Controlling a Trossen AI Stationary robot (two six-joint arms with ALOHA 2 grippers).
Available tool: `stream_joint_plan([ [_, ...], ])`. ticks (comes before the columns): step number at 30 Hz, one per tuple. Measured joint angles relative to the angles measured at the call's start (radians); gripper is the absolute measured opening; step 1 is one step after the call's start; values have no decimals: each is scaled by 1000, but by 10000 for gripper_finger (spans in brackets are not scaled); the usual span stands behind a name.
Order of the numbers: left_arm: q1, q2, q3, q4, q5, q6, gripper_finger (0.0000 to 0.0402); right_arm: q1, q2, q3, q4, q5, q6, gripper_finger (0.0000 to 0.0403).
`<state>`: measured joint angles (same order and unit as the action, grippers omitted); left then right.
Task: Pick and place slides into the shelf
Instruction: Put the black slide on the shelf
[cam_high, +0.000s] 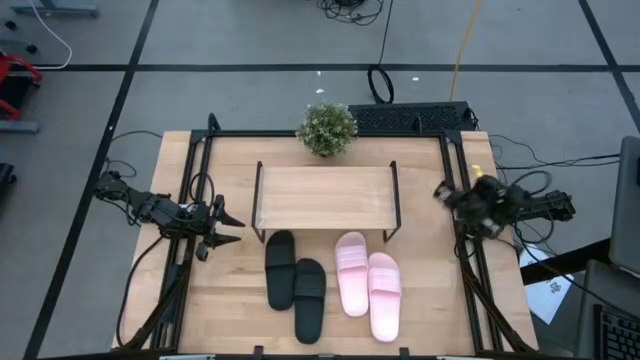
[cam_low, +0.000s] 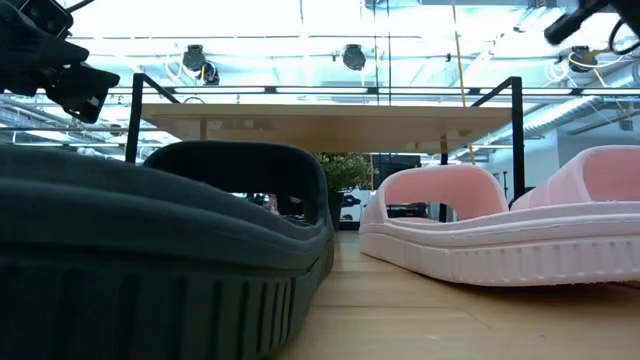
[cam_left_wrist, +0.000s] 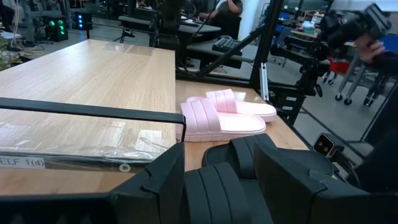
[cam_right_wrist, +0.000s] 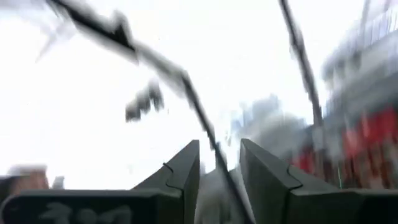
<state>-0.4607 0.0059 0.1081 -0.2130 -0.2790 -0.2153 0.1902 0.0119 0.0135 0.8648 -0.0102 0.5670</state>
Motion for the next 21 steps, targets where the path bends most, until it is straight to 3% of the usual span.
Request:
stream_joint_plan([
  [4, 0, 0, 0, 2, -14, 14, 189, 0, 5, 0, 187, 89, -44, 106],
  [10, 0, 0, 0, 167, -43, -54, 189, 0, 9, 2, 218, 123, -143, 106],
  [21, 0, 0, 0, 568, -38, -143, 189, 0, 187, 174, 231, 62, -225, 106],
])
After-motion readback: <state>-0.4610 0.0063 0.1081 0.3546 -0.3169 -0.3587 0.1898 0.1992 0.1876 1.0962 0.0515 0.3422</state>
